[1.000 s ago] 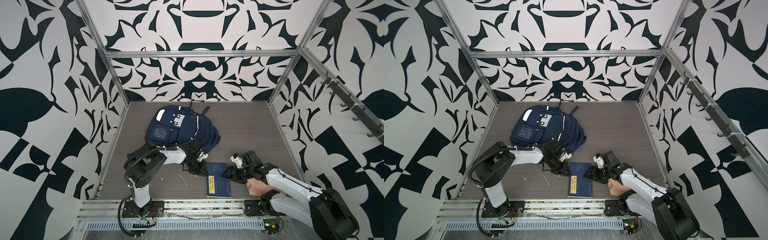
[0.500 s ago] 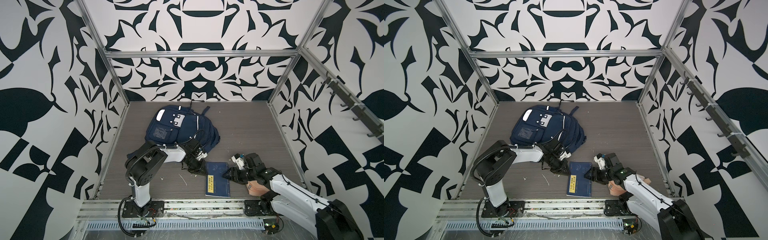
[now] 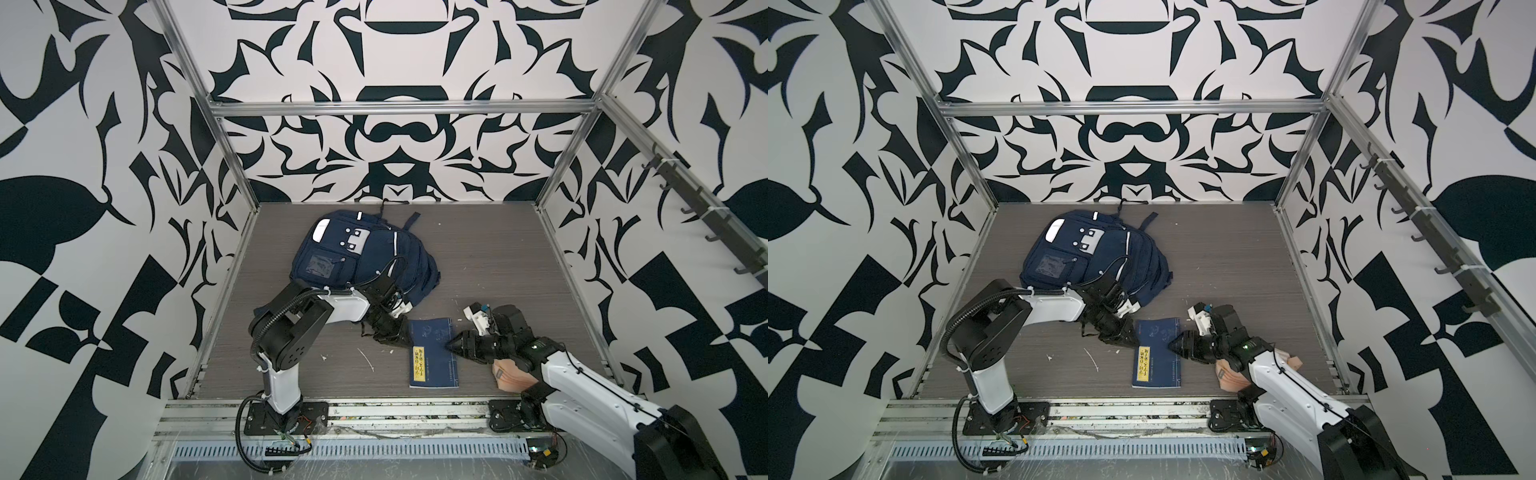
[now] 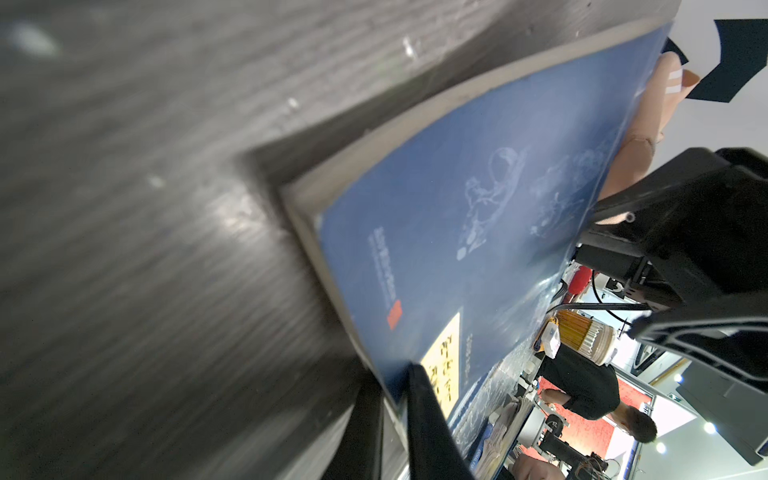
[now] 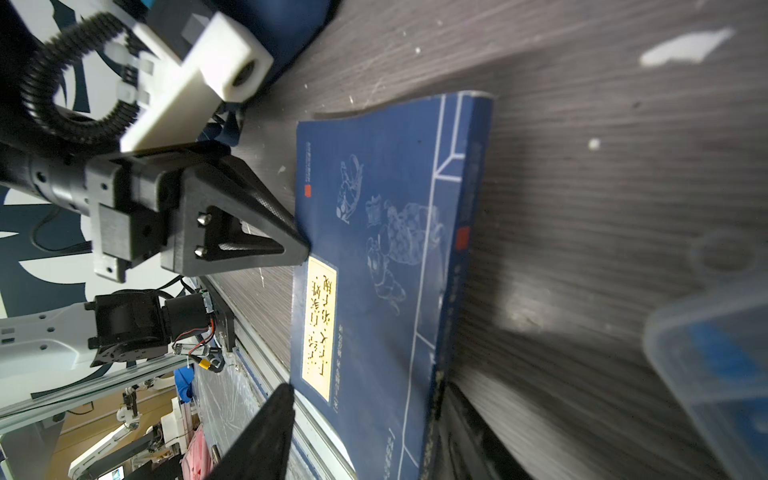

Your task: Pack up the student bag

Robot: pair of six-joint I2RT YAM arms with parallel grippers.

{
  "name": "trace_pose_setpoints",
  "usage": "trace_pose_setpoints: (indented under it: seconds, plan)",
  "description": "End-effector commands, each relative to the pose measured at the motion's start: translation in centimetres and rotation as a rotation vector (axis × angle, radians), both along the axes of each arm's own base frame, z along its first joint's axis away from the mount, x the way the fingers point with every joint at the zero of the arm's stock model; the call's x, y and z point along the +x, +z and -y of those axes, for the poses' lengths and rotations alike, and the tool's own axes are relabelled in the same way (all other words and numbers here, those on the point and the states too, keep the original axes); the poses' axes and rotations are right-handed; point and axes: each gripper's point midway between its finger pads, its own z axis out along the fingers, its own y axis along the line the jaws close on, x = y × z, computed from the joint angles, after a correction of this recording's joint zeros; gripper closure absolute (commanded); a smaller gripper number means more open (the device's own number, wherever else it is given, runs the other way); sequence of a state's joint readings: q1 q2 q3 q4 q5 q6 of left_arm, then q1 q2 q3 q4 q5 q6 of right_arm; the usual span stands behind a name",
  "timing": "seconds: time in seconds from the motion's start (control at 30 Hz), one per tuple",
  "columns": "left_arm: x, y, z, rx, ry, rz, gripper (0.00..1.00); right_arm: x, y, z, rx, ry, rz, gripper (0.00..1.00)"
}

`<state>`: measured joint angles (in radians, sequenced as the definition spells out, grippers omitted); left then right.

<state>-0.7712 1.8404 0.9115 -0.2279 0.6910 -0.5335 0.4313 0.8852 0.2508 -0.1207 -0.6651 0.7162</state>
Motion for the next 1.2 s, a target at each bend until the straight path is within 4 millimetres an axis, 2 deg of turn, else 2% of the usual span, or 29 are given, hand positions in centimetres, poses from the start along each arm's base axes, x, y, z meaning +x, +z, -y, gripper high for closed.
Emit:
trace_pose_setpoints:
  seconds: [0.0,0.17,0.37,0.53,0.67,0.73,0.77,0.8,0.83,0.9,0.97,1.1,1.17]
  plan:
    - [0.3,0.5,1.9,-0.076,-0.05,0.07,0.84,0.9,7.3,-3.7,0.256,0.166,0.234,0.46]
    - [0.5,0.9,2.1,-0.096,-0.051,0.075,0.84,1.2,8.0,-4.0,0.269,0.182,0.241,0.47]
    - [1.3,1.2,1.8,-0.106,-0.026,0.078,0.84,1.6,5.8,-3.4,0.188,0.147,0.199,0.5]
    - [1.5,1.6,1.6,-0.119,-0.017,0.079,0.84,2.0,4.3,-2.6,0.099,0.118,0.176,0.64]
    - [1.6,2.1,1.8,-0.128,-0.02,0.084,0.83,2.3,4.0,-2.1,0.048,0.113,0.191,0.86]
    - [1.7,3.0,1.9,-0.144,-0.028,0.101,0.81,2.6,4.3,-2.0,0.038,0.108,0.209,0.96]
    - [1.7,3.7,2.0,-0.155,-0.033,0.118,0.77,2.7,4.6,-2.0,0.034,0.108,0.221,0.99]
    - [1.8,5.1,2.0,-0.174,-0.041,0.152,0.65,2.9,5.1,-1.9,0.033,0.108,0.241,1.0]
    - [2.0,6.5,1.9,-0.187,-0.045,0.193,0.48,2.9,5.7,-1.9,0.034,0.113,0.264,1.0]
    - [2.3,9.1,1.6,-0.191,-0.056,0.265,0.29,3.0,7.0,-1.8,0.035,0.128,0.317,1.0]
    - [2.6,11.2,0.8,-0.167,-0.083,0.344,0.2,2.9,8.6,-1.7,0.025,0.159,0.385,1.0]
    - [3.3,14.4,-0.7,-0.144,-0.138,0.525,0.16,2.8,11.5,-1.2,-0.016,0.243,0.509,1.0]
    - [4.0,16.6,-0.9,-0.159,-0.173,0.612,0.08,2.9,13.5,-1.6,0.038,0.298,0.574,1.0]
